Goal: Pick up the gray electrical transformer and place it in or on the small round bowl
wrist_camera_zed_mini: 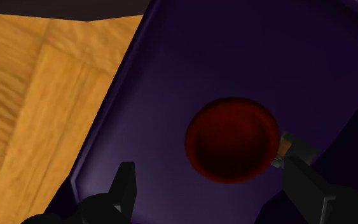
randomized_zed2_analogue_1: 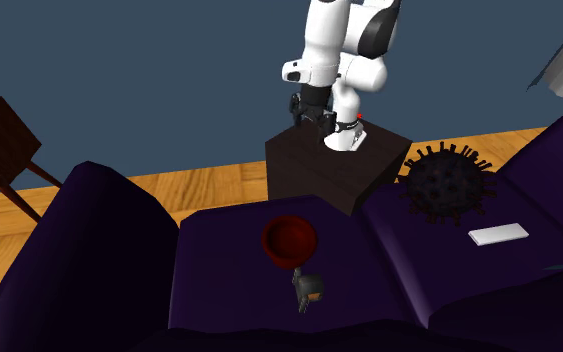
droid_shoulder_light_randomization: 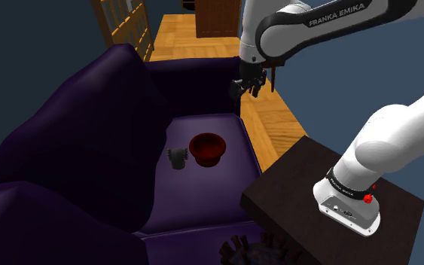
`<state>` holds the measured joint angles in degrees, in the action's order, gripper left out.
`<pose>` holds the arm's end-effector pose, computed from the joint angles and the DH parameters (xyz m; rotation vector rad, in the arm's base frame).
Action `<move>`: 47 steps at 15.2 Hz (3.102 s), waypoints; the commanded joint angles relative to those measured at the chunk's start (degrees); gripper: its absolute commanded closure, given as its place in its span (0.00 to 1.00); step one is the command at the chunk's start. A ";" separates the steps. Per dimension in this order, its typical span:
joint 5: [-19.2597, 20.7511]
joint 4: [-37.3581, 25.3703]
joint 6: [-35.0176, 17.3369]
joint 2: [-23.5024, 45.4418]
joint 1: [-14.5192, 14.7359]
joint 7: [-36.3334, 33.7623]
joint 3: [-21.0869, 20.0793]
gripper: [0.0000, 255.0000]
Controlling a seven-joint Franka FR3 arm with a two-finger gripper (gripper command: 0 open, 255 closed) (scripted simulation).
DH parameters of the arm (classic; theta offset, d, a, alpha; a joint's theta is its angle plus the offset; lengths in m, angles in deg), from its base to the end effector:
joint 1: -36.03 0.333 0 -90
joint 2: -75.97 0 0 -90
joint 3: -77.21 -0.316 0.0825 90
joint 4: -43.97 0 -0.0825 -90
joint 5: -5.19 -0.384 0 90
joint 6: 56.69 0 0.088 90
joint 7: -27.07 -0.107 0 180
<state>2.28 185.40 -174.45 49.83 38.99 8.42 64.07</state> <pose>0.3937 0.1196 0.4554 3.0947 -0.1371 0.0747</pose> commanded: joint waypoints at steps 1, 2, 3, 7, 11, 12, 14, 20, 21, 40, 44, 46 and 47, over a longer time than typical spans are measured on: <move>0.01 -0.33 -3.26 3.51 0.16 -2.24 -1.61 0.00; 0.19 -0.60 -4.89 5.44 0.17 -3.34 -2.36 0.00; 0.47 -0.96 -6.49 7.43 0.17 -4.48 -3.12 0.00; 2.63 -3.21 -12.42 15.90 0.07 -9.53 -5.89 0.00; 6.68 -6.78 -17.33 25.03 0.24 -15.45 -7.89 0.00; 7.96 -7.88 -18.36 27.38 0.44 -17.05 -8.17 0.00; 10.68 -10.32 -20.15 32.12 1.07 -20.27 -8.42 0.00; 18.28 -19.53 -23.52 46.14 5.06 -28.83 -6.73 0.00; 19.25 -21.32 -23.83 48.42 5.92 -29.95 -6.24 0.00; 25.19 -43.93 -26.68 74.37 14.69 -36.95 -0.55 0.00; 25.19 -43.93 -26.67 74.38 14.69 -36.95 -0.55 0.00; 25.19 -43.93 -26.67 74.38 14.69 -36.95 -0.55 0.00; 25.19 -43.91 -26.68 74.36 14.69 -36.95 -0.55 1.00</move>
<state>27.47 141.44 -201.15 124.16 53.70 -28.53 63.49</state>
